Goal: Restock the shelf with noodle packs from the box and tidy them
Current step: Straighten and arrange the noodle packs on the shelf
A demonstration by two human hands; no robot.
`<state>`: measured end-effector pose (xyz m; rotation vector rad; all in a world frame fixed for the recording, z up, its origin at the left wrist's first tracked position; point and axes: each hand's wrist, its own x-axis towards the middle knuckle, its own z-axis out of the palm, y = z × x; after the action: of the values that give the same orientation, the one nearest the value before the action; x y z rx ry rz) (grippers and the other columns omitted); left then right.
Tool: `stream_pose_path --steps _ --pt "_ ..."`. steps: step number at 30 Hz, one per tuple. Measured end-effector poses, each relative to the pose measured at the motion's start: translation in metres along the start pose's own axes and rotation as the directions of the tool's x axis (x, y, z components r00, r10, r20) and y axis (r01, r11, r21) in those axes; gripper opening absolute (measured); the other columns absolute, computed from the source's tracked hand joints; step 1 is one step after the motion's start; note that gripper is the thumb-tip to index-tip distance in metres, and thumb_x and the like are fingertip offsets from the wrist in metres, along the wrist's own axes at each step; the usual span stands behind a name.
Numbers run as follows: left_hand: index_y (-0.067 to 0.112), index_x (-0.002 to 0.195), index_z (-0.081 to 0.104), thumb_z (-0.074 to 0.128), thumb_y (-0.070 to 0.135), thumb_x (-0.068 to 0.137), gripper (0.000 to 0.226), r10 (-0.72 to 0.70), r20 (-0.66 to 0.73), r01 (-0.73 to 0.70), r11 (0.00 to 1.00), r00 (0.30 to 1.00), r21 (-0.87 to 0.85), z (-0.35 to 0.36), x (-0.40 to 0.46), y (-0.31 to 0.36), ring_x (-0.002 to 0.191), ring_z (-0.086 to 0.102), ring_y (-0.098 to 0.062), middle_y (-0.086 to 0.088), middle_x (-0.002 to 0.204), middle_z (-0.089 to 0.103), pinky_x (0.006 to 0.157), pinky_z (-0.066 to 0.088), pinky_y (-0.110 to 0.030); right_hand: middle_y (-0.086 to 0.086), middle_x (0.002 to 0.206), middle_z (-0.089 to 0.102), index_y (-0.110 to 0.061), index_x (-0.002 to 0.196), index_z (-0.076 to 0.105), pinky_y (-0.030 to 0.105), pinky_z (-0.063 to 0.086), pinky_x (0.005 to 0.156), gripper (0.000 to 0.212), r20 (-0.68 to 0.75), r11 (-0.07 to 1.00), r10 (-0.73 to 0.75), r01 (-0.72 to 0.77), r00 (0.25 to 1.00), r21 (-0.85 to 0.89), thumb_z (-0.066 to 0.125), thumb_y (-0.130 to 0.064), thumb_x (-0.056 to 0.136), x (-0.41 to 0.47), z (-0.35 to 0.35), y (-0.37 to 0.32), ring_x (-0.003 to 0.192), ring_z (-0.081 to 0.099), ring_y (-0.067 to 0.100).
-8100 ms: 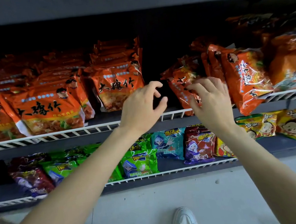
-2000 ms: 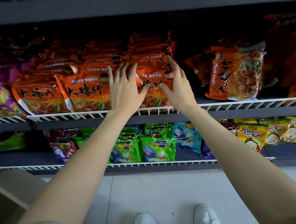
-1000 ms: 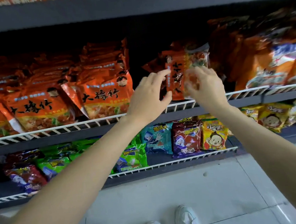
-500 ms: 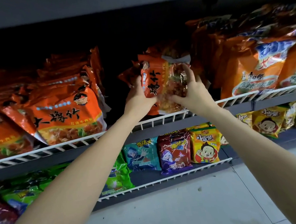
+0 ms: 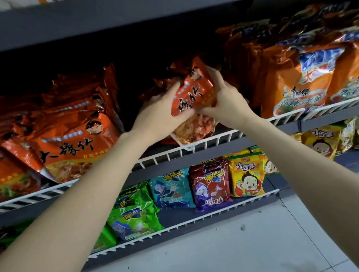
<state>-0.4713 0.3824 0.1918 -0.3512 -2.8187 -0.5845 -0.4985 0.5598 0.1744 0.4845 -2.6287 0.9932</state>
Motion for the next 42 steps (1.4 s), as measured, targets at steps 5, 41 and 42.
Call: stream_pose_path --steps 5,41,42 --pt "0.021 0.140 0.039 0.043 0.043 0.097 0.048 -0.201 -0.245 0.099 0.922 0.948 -0.373 0.000 0.012 -0.024 0.118 0.053 -0.016 0.001 0.135 0.052 0.097 0.044 -0.035 0.016 0.134 0.049 -0.018 0.149 0.019 0.047 0.046 0.098 0.089 -0.116 0.994 0.101 -0.105 0.988 -0.029 0.074 -0.033 0.080 0.000 -0.025 0.018 0.118 0.052 0.036" --pt "0.024 0.122 0.060 0.035 0.054 0.088 0.052 0.125 -0.325 0.007 0.926 0.937 0.379 -0.066 -0.069 -0.100 0.118 0.050 -0.024 0.002 0.123 0.061 0.101 0.030 -0.038 0.009 0.135 0.054 -0.011 0.111 0.066 0.046 0.042 0.085 0.059 0.054 0.560 -0.556 0.423 0.829 -0.712 0.087 -0.028 0.058 0.015 0.029 -0.047 0.114 0.042 0.036" --pt "0.025 0.126 0.056 0.032 0.057 0.087 0.055 0.104 -0.291 0.016 0.924 0.951 0.381 -0.067 -0.073 -0.105 0.119 0.049 -0.025 0.001 0.126 0.060 0.103 0.030 -0.040 0.007 0.123 0.062 -0.011 0.107 0.067 0.041 0.043 0.080 0.053 0.061 0.533 -0.595 0.450 0.802 -0.717 0.086 -0.026 0.060 0.011 0.026 -0.047 0.107 0.047 0.033"
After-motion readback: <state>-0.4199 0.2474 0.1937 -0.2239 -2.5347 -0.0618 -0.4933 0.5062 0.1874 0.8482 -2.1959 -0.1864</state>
